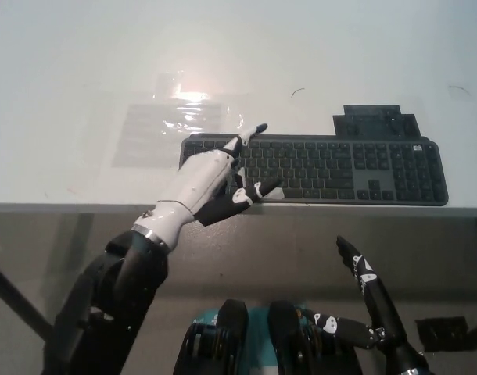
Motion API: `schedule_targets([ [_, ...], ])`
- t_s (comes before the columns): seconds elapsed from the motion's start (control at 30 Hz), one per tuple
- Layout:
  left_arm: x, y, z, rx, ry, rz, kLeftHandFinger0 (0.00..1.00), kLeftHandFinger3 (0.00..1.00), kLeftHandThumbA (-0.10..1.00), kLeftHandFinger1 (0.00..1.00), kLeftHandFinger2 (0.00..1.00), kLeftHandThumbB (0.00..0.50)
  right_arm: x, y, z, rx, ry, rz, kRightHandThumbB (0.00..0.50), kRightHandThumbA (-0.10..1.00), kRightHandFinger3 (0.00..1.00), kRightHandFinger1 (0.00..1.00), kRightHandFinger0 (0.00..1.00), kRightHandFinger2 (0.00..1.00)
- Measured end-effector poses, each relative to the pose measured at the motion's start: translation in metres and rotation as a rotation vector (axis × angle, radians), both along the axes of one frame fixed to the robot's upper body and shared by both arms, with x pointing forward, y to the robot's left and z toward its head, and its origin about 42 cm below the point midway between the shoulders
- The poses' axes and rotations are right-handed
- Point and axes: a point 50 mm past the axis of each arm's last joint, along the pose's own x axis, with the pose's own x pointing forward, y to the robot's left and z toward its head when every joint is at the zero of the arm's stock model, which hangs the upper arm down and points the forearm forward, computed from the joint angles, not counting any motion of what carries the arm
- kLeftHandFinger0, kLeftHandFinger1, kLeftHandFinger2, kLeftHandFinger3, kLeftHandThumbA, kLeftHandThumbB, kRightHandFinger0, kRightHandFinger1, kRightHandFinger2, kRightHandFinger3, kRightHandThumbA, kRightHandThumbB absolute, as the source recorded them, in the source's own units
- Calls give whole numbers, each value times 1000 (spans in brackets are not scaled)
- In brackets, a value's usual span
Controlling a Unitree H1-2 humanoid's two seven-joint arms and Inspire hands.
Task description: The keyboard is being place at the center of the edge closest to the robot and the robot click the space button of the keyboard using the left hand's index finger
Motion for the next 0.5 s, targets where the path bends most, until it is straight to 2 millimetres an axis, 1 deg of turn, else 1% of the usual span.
schedule_targets([
  [0.03, 1, 0, -3, 7, 10, 3, 0, 1000, 1000, 107, 263, 410, 0, 0, 0, 0, -1, 0, 400, 1000, 1000, 1000, 1000, 1000],
  [0.13, 4, -1, -15, 34, 46, 12, 0, 1000, 1000, 97, 245, 398, 0, 0, 1, 1, -8, 1, 408, 1000, 1000, 1000, 1000, 1000],
  [0.2, 6, -1, -22, 50, 67, 16, 0, 1000, 1000, 68, 212, 397, 0, 0, 2, 0, -12, 2, 397, 1000, 1000, 1000, 1000, 1000],
  [0.23, 6, -1, -23, 51, 69, 15, 0, 1000, 1000, 57, 201, 398, 0, -1, 2, 0, -12, 2, 397, 1000, 1000, 1000, 1000, 1000],
  [0.27, 7, -1, -29, 63, 85, 18, 0, 1000, 1000, 45, 189, 401, 0, -1, 2, 0, -14, 2, 397, 1000, 1000, 1000, 1000, 1000],
  [0.3, 7, -2, -32, 71, 93, 18, 0, 1000, 1000, 48, 193, 404, 0, -1, 2, 0, -15, 2, 397, 1000, 1000, 1000, 1000, 1000],
  [0.5, 7, -4, -47, 111, 127, 19, 0, 1000, 1000, 67, 219, 389, 0, 0, 3, -1, -20, 4, 396, 1000, 1000, 1000, 1000, 1000],
])
